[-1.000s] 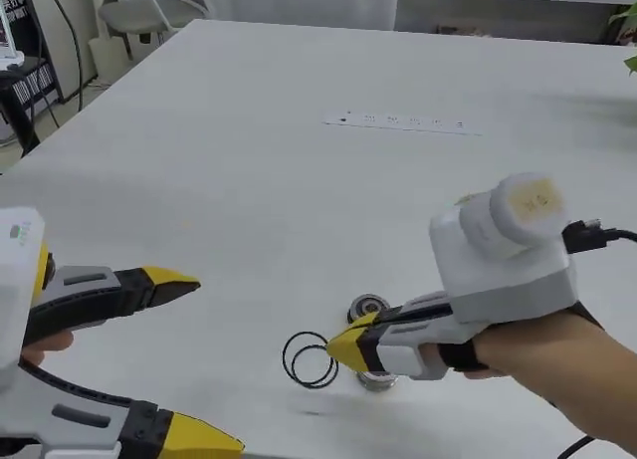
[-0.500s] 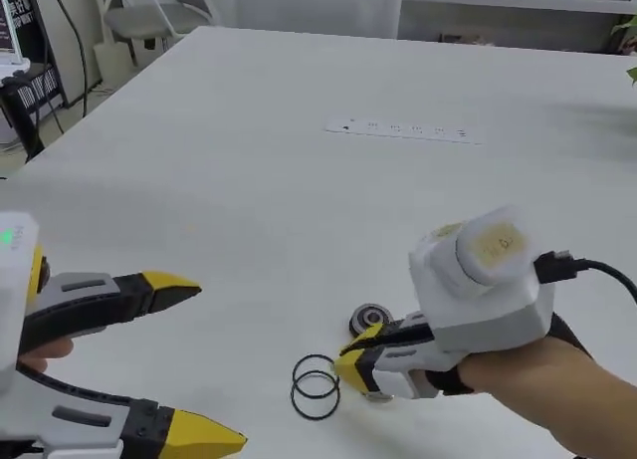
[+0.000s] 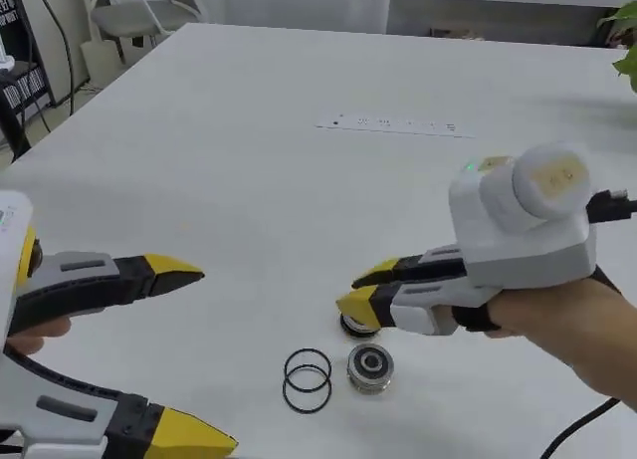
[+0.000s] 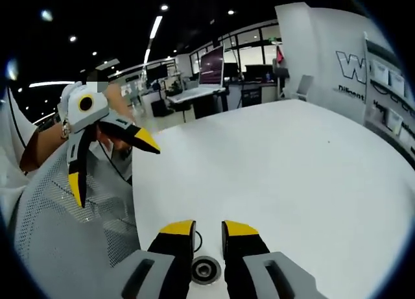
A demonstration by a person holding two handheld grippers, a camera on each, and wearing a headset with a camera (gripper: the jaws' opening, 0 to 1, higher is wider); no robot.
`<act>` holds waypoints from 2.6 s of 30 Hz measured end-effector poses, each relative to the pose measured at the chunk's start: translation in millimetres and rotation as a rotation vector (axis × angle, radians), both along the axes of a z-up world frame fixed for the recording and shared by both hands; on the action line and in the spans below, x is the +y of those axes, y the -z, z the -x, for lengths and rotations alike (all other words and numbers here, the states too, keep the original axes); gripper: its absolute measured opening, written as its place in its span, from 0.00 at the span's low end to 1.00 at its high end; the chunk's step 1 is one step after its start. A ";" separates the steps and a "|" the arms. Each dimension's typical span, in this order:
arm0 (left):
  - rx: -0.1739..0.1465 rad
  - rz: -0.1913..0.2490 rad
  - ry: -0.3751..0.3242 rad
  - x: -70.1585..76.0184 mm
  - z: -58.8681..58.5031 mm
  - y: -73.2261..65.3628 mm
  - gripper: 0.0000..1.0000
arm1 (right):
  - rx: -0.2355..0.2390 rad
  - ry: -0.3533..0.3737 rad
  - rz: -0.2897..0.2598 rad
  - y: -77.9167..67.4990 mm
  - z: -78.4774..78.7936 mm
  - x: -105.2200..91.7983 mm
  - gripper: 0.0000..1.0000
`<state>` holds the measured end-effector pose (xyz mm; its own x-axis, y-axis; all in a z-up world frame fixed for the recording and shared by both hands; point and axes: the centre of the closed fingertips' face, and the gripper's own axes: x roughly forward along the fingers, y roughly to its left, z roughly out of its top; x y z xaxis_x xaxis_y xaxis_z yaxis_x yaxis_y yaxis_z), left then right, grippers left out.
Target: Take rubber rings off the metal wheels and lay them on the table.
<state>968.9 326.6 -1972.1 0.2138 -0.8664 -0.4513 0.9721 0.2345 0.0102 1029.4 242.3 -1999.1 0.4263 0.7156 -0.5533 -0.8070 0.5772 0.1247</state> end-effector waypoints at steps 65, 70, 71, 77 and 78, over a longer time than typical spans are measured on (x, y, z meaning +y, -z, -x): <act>-0.178 -0.018 0.008 -106.6 -100.1 40.2 0.43 | 0.068 0.046 -0.045 64.6 -17.4 -55.5 0.20; -0.159 -0.047 0.059 -115.6 -85.8 54.2 0.37 | 0.070 0.006 -0.003 70.4 -10.3 -47.2 0.19; -0.159 -0.057 0.059 -117.4 -84.8 58.5 0.37 | 0.068 -0.005 0.006 73.0 -9.1 -47.4 0.19; -0.112 -0.085 0.029 -122.4 -81.7 82.2 0.29 | 0.046 -0.030 0.060 79.8 -8.8 -46.4 0.19; -0.110 -0.087 0.024 -123.1 -81.6 84.3 0.28 | 0.043 -0.032 0.062 80.3 -8.9 -46.8 0.19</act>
<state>1050.5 203.6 -2056.4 0.2454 -0.8307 -0.4996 0.9694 0.2046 0.1360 1038.3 195.5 -2079.3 0.3786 0.6925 -0.6141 -0.8201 0.5585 0.1242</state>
